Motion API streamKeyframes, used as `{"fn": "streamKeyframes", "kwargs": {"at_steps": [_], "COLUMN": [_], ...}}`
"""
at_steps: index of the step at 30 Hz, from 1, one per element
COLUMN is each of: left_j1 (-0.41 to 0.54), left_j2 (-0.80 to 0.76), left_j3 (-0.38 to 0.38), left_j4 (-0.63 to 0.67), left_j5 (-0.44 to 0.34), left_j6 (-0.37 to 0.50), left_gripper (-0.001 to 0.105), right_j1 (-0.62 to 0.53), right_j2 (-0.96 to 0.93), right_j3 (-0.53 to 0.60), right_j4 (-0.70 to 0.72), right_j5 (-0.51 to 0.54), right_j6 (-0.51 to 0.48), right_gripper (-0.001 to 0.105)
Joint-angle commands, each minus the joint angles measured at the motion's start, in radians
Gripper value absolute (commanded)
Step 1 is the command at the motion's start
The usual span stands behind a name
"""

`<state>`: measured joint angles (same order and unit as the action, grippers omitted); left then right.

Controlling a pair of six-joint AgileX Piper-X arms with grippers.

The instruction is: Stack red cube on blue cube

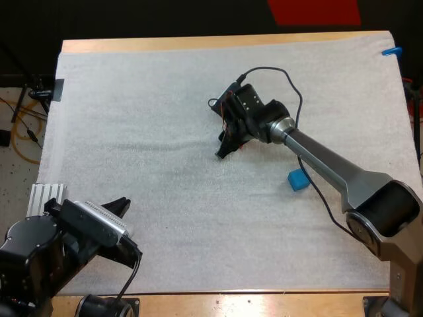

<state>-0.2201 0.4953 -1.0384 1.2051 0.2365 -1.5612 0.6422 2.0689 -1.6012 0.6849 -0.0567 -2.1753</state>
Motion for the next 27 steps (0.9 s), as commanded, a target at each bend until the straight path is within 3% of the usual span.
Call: {"fn": "streamKeyframes", "kwargs": {"at_steps": [1, 10, 21, 27], "left_j1": [-0.004, -0.004, -0.004, -0.004], "left_j2": [0.000, 0.000, 0.000, 0.000], "left_j3": [-0.003, -0.003, -0.003, -0.003], "left_j4": [0.002, 0.002, 0.002, 0.002], "left_j5": [0.008, 0.008, 0.008, 0.008], "left_j6": [-0.001, -0.001, -0.001, -0.001], "left_gripper": [0.000, 0.000, 0.000, 0.000], "right_j1": [-0.002, -0.042, -0.145, -0.207], "right_j2": [-0.027, -0.131, -0.211, -0.279], "right_j3": [-0.015, -0.015, -0.013, 0.035], "right_j4": [0.008, 0.008, 0.072, 0.104], "right_j5": [0.000, -0.012, -0.200, -0.218], "right_j6": [0.003, 0.087, 0.227, 0.223], "right_gripper": [0.021, 0.021, 0.021, 0.021]}}
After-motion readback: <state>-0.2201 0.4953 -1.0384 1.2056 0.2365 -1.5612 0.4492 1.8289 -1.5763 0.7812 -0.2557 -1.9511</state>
